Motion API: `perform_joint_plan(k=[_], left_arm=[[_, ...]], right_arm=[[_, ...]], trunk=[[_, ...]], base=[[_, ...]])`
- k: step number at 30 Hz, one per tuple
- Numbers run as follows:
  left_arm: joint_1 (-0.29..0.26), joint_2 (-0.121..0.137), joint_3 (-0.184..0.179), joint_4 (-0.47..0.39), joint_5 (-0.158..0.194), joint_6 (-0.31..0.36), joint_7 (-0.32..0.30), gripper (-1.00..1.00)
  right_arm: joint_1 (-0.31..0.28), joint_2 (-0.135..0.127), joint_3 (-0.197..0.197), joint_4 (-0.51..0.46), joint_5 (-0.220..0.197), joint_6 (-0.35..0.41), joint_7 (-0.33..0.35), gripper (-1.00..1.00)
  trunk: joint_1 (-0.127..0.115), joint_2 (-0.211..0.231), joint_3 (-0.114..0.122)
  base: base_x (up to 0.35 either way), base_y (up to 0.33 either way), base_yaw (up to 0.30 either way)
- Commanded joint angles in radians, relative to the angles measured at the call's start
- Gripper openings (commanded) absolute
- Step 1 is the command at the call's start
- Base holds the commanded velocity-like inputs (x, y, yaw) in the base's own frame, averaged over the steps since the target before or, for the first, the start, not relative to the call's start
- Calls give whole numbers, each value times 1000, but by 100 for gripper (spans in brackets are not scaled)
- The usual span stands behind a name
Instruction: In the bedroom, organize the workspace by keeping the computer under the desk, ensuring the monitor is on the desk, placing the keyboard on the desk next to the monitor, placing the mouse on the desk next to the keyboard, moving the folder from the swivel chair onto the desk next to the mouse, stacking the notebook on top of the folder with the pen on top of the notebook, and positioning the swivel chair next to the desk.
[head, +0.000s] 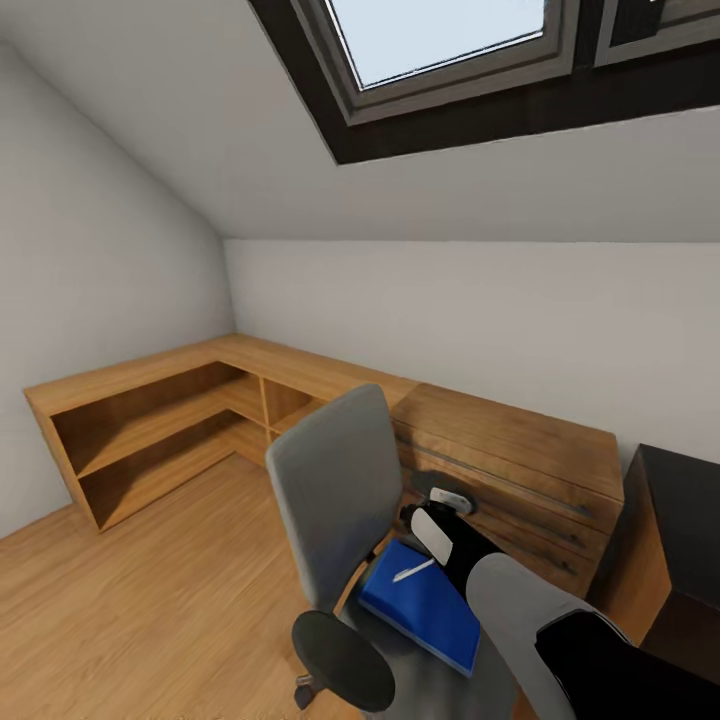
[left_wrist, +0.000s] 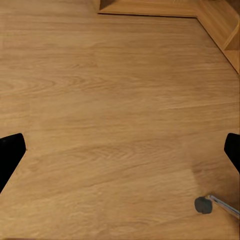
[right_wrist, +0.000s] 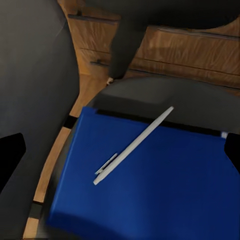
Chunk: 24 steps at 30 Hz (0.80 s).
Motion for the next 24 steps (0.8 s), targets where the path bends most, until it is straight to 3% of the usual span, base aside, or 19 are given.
perform_joint_plan(k=[1,11,16,19,22,23,24], left_arm=[[0,0,0,-1,7,-1,2,100],[0,0,-2,-1,7,14,2,100],[0,12,-3,-180,3,267,2,100],[1,16,-4,-353,4,486,2,100],[-5,37,-4,-405,7,594,2,100],[-13,45,-4,-412,8,619,2,100],[-94,71,-5,-429,29,748,5,100]], right_arm=[[-1,0,5,-1,-2,6,-6,100],[-1,0,2,0,-1,6,-5,100],[-1,0,1,0,1,6,-5,100],[-1,0,2,2,1,6,-5,100],[-1,0,2,2,1,7,-5,100],[-1,0,2,2,1,7,-5,100],[-1,0,3,2,4,7,-6,100]], trunk=[[4,-8,-4],[42,-78,-35],[61,-113,-51],[73,-134,-61],[84,-155,-70],[88,-162,-73],[92,-169,-76]], base=[[0,0,119],[0,0,27],[0,0,0],[0,0,0],[0,0,0],[0,0,0],[0,0,0]])
